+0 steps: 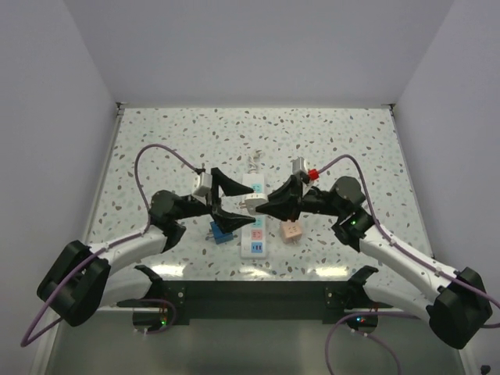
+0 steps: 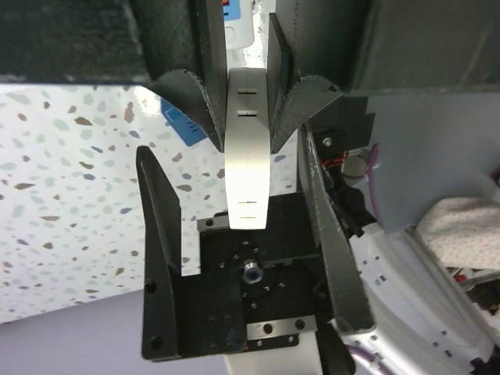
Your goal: Insert the plug
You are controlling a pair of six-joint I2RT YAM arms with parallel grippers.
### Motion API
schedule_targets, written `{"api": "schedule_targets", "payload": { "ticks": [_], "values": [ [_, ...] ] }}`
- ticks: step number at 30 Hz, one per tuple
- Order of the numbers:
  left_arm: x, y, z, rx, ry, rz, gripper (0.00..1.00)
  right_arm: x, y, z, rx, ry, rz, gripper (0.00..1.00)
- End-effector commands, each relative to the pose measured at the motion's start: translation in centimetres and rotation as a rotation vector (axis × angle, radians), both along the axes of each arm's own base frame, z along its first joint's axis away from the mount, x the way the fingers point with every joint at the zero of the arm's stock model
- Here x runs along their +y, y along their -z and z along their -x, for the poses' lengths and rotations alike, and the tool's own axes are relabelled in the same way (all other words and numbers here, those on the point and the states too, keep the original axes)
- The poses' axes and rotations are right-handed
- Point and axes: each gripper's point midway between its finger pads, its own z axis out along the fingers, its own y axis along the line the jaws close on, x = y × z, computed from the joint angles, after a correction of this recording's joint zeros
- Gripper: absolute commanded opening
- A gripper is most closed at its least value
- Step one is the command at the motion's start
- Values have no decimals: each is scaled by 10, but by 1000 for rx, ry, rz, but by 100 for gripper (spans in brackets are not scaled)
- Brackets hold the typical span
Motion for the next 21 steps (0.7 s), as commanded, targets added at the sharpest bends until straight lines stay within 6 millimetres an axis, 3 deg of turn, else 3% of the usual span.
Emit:
{"api": "schedule_targets", "payload": {
  "ticks": [1,2,7,11,12,17,21],
  "values": [
    [3,-10,-27,-60,-154,-5,96,-14,-28,-27,-39,157,-13,0],
    [4,-3,-31,-50,-174,-33,100,-17,-31,-30,-29,172,-19,0],
    [22,15,-49,-16,-331,-75,100,-38,-28,-65,53,355,34,0],
    [34,44,-65,55,-474,-154,100,-43,-10,-87,155,468,107,0],
    [36,49,-69,73,-508,-164,100,-43,2,-92,198,484,144,0],
    [31,90,-65,185,-530,-236,100,-62,20,-115,279,671,213,0],
    [16,106,-56,236,-493,-261,100,-73,33,-118,321,738,255,0]
  ]
}}
